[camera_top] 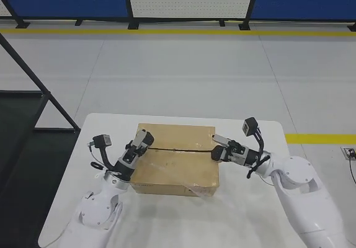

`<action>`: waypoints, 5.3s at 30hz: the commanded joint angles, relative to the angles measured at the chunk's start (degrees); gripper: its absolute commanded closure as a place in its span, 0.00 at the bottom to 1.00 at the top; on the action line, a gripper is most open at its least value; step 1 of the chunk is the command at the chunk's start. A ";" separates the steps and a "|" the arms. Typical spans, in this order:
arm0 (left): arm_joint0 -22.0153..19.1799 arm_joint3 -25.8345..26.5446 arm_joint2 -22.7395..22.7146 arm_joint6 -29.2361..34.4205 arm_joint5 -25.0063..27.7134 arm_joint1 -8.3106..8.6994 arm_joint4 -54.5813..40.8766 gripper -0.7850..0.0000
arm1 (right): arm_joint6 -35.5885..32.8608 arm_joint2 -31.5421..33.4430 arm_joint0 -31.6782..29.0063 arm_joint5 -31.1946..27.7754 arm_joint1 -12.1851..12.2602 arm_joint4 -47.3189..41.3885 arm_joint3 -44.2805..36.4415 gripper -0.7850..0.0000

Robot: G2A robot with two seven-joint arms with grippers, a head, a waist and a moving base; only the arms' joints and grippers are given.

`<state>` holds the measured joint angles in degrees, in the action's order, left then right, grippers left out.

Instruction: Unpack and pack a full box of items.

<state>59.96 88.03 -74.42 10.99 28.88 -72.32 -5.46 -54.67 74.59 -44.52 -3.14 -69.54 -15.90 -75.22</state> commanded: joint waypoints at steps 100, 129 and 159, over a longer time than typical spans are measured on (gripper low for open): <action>2.43 -8.46 -14.92 29.20 3.35 5.08 -21.93 0.00 | -15.23 0.10 -14.60 -7.23 5.29 -3.21 -11.76 1.00; 4.74 -9.89 -17.36 33.89 3.71 6.12 -24.68 0.00 | -21.75 -0.02 4.33 -9.07 6.67 -0.99 -8.86 1.00; 3.29 -8.37 -13.79 34.80 2.10 6.53 -21.21 0.00 | -30.19 -11.76 22.55 -14.69 4.45 -3.68 27.05 1.00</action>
<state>63.29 79.69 -88.30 45.90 31.01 -65.81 -26.78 -85.26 63.40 -22.56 -17.45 -64.89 -19.84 -49.21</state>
